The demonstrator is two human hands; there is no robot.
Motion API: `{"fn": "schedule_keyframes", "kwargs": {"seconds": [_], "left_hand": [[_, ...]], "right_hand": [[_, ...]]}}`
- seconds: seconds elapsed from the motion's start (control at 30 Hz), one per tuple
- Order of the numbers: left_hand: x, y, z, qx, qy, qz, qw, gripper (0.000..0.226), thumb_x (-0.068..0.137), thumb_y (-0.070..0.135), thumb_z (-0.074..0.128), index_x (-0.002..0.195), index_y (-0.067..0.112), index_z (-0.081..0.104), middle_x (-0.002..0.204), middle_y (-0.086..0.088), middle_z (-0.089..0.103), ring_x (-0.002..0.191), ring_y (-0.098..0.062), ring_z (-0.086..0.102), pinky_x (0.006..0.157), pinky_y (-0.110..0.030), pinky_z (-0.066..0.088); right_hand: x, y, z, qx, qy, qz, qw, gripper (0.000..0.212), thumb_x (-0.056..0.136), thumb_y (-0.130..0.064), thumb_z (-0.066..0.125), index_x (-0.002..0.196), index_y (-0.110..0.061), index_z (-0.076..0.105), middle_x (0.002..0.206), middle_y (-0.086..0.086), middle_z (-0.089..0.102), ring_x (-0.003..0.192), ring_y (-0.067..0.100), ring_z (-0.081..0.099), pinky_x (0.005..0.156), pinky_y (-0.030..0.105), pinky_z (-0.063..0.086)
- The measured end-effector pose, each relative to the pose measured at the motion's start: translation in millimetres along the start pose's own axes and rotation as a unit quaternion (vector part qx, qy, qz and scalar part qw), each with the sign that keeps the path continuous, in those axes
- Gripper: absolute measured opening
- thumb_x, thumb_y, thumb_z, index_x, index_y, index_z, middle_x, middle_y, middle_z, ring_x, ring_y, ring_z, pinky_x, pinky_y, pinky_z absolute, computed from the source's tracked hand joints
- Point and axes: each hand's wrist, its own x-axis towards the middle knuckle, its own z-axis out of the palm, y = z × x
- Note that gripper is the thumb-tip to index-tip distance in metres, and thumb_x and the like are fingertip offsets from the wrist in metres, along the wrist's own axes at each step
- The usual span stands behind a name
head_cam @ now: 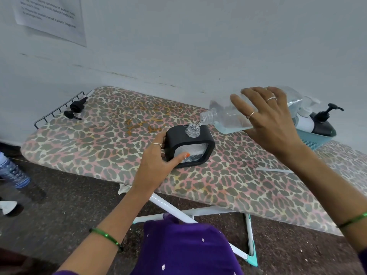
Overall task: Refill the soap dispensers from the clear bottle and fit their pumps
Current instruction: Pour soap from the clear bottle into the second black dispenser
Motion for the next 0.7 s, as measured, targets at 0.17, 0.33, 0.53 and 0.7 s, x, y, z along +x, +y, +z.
{"fn": "schedule_keyframes", "kwargs": {"seconds": [0.17,0.33,0.53,0.7], "left_hand": [[0.0,-0.1,-0.1,0.000,-0.003,-0.002,1.000,0.077,0.073,0.053,0.070,0.138,0.020,0.044,0.116,0.005,0.061,0.105,-0.011,0.062,0.086,-0.022,0.055],[-0.4,1.9,-0.5,-0.006,-0.002,0.003,1.000,0.077,0.073,0.051,0.069,0.138,0.019,0.045,0.113,0.008,0.059,0.102,-0.007,0.061,0.081,-0.012,0.053],[0.1,3.4,-0.3,-0.020,-0.006,0.008,1.000,0.075,0.074,0.048,0.070,0.137,0.019,0.044,0.114,0.007,0.060,0.102,-0.005,0.060,0.077,-0.008,0.050],[0.3,2.6,-0.3,-0.020,-0.009,0.008,1.000,0.074,0.074,0.047,0.070,0.138,0.019,0.044,0.114,0.007,0.060,0.101,-0.005,0.060,0.076,-0.007,0.050]], "right_hand": [[-0.1,-0.1,0.1,-0.001,-0.003,0.001,1.000,0.081,0.060,0.009,0.068,0.131,-0.017,0.039,0.123,0.017,0.056,0.111,0.037,0.051,0.094,0.052,0.035],[-0.6,0.1,-0.5,0.002,-0.005,0.002,1.000,0.082,0.059,0.007,0.072,0.131,-0.017,0.039,0.123,0.018,0.056,0.111,0.036,0.050,0.094,0.053,0.035],[-1.2,-0.1,-1.3,0.005,-0.004,0.002,1.000,0.080,0.060,0.008,0.069,0.130,-0.016,0.039,0.122,0.018,0.057,0.110,0.037,0.053,0.094,0.053,0.036],[-1.6,0.9,-1.5,0.005,0.004,0.005,1.000,0.078,0.061,0.010,0.066,0.130,-0.016,0.039,0.122,0.018,0.057,0.110,0.037,0.052,0.094,0.053,0.036]]}}
